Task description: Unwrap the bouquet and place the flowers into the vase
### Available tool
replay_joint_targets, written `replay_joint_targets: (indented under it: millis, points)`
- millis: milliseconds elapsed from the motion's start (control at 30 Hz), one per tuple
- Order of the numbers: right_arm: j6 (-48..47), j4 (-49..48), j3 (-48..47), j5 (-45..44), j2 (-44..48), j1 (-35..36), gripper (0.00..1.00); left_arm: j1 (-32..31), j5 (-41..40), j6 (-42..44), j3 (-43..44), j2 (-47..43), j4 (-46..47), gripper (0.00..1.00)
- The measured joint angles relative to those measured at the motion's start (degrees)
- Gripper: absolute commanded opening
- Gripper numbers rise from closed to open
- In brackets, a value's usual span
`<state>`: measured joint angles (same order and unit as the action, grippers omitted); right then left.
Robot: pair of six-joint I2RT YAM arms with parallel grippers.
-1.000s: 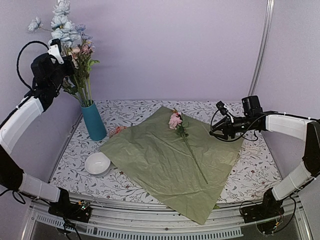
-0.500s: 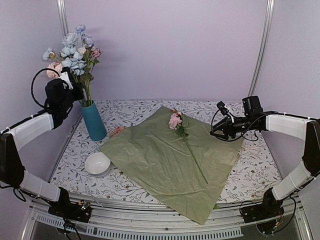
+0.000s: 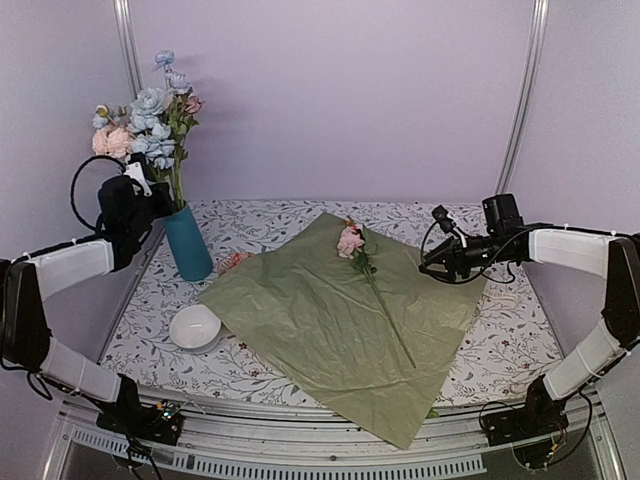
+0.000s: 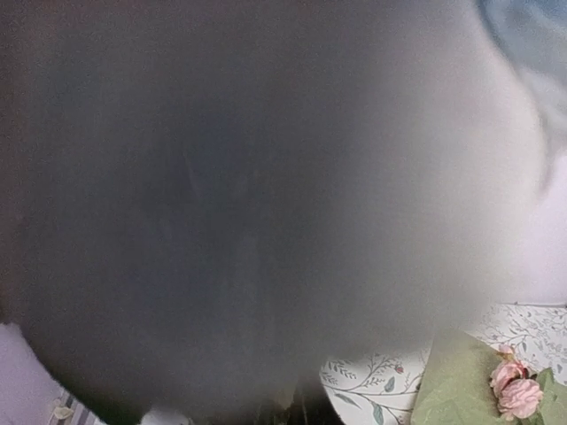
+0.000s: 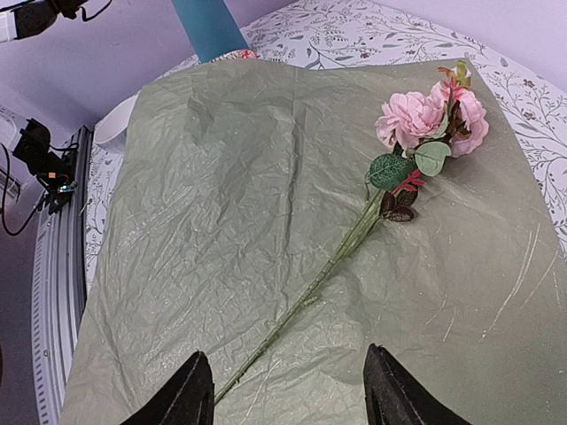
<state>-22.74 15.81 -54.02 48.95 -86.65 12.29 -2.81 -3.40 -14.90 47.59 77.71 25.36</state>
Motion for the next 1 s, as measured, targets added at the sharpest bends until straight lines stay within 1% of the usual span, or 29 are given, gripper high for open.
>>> replay_joint_targets:
  millis: [100,167,267,333,467,533,600,667,733,833,1000]
  points:
    - [0.04,0.02,0.0,0.48,-0.48,0.0,0.6,0.02,0.17,-1.01,-1.16,-0.28,0.07,0.33]
    - [0.09,0.17,0.0,0.81,-0.76,0.0,0.61,0.11,0.24,-1.68,-2.08,-1.11,-0.7,0.41]
    - [0.39,0.66,0.0,0.96,-0.96,0.0,0.6,0.15,-0.17,-2.89,-2.8,-3.54,-2.84,0.5]
    - [0.5,1.22,-0.2,0.9,-1.42,0.09,0.59,0.15,-0.52,-3.82,-2.99,-6.25,-4.59,0.53]
    - [0.5,3.39,-1.57,0.0,-3.43,1.05,0.58,0.07,-0.59,-5.81,-3.87,-12.39,-8.46,0.53]
    - [0.37,4.61,-2.32,-0.87,-4.2,2.1,0.57,-0.39,-0.46,-6.91,-4.46,-15.13,-10.93,0.5]
    - [0.13,5.77,-3.21,-1.95,-4.98,3.76,0.57,-1.2,-0.5,-8.04,-4.9,-17.22,-13.7,0.45]
    - [-0.2,6.67,-3.91,-3.32,-5.68,5.75,0.56,-3.39,-0.68,-8.85,-4.96,-19.04,-16.98,0.42]
    - [-0.33,7.37,-4.44,-5.25,-6.51,7.67,0.56,-7.02,-1.09,-9.4,-4.9,-20.41,-19.52,0.41]
    - [-0.46,8.41,-5.9,-9.03,-8.61,10.34,0.55,-15.02,-1.84,-9.81,-3.93,-21.57,-22.93,0.4]
    - [-0.59,10.19,-10.49,-18.32,-14.1,14.97,0.53,-26.58,-2.99,-10.4,-2.38,-20.7,-23.89,0.36]
